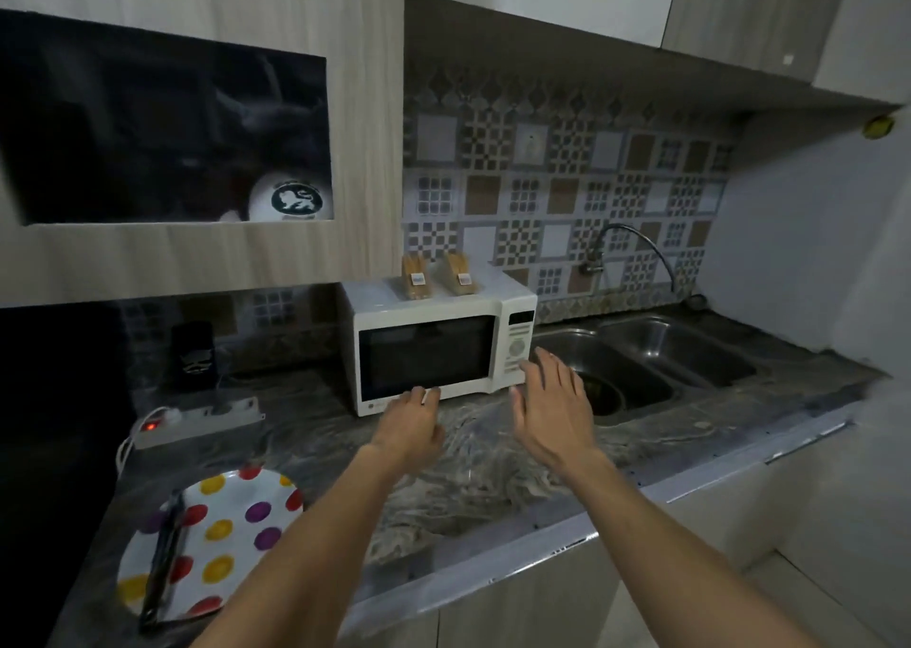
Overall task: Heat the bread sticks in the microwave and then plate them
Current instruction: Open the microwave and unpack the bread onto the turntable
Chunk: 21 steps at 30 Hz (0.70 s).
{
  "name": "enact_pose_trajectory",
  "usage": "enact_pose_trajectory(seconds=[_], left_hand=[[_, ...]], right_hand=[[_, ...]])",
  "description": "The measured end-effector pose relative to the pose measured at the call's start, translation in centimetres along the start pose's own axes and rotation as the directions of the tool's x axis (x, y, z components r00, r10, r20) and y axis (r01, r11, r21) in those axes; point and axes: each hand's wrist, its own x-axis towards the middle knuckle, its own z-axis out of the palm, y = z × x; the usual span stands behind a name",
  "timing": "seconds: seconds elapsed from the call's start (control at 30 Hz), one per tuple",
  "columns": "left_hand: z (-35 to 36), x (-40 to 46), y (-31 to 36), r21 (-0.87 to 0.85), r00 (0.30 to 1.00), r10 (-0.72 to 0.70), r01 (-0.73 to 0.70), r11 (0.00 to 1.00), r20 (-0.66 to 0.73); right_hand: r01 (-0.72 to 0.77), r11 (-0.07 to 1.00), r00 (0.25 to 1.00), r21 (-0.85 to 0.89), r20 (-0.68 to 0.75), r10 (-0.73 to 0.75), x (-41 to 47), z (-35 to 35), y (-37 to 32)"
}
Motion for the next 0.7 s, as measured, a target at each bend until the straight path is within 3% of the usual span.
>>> enact_pose_trajectory(seconds=[0.1,0.37,0.7], left_hand=[[1.0,5.5,-0.6,0.017,1.0,0.021,-0.021,1.0,0.004],[4.4,14.7,0.1,-0.078,0.998,0.009,-0.005,0.997,0.063],[8.4,27.3,4.0,-0.315,0.966,-0.204,0.245,0.917,0.157]], right_hand=[[-0.057,0.998,0.998,0.013,-0.027,0.057,4.2,1.9,1.2],[-0.08,0.996,0.995,0.026,0.06,0.078,10.7,7.2,4.8],[0.039,0.99,0.978,0.134,0.198,-0.065,22.0,13.2,12.1]])
